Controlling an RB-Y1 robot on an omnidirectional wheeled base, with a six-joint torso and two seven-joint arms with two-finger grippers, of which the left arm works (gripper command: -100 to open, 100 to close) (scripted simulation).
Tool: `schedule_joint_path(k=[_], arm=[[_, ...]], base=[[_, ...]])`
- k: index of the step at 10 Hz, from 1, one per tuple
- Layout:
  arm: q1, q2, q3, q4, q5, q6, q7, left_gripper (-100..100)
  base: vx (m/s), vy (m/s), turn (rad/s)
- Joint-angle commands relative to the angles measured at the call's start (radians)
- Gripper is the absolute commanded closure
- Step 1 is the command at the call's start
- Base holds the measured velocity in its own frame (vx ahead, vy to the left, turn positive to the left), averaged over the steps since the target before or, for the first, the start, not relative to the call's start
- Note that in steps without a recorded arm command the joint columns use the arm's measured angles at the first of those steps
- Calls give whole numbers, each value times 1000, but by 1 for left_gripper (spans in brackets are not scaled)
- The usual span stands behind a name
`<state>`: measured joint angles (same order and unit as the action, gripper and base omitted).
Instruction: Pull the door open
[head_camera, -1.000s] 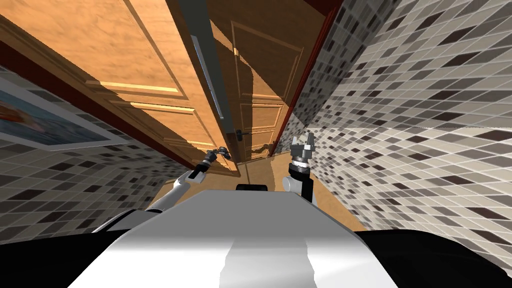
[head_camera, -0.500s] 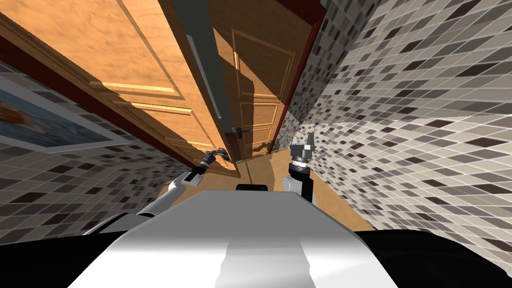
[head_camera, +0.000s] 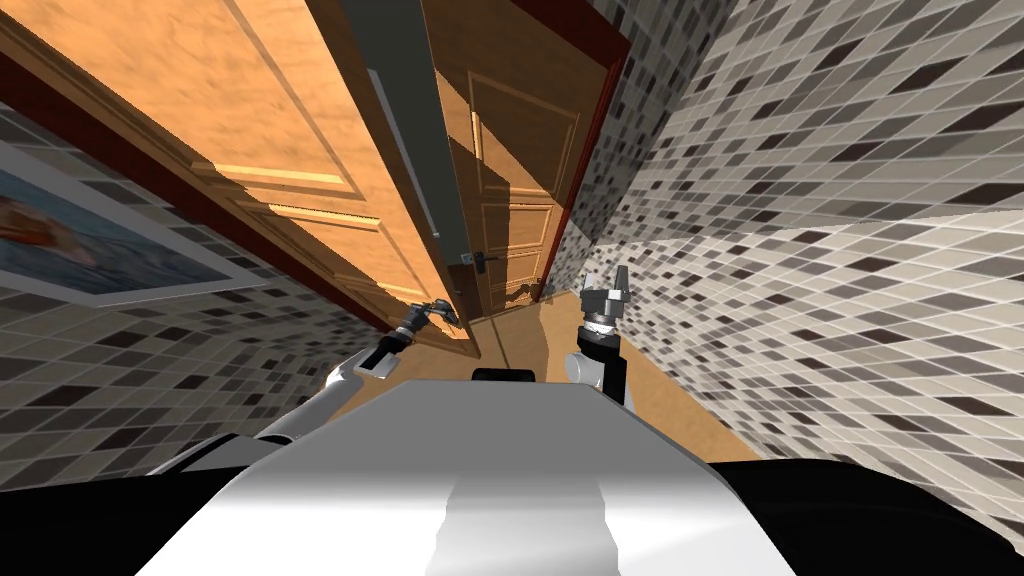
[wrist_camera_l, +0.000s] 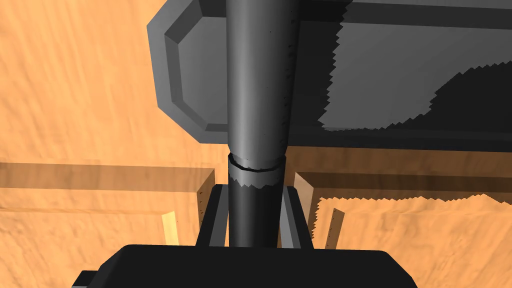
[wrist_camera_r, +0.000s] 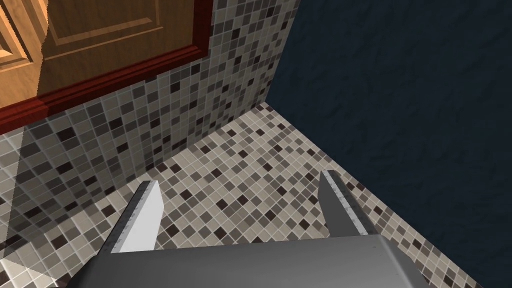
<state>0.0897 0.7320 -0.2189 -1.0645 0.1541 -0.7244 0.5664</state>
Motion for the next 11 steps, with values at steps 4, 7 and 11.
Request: schedule_joint_path(k=[4, 7, 11], arm=[[20, 28, -21, 17, -1, -61, 23, 100], [35, 51, -37, 32, -1, -114, 41, 100], [53, 78, -54, 48, -1, -174, 61, 100]], base=[[-133, 79, -117], [-229, 107, -173], [-191, 112, -130]])
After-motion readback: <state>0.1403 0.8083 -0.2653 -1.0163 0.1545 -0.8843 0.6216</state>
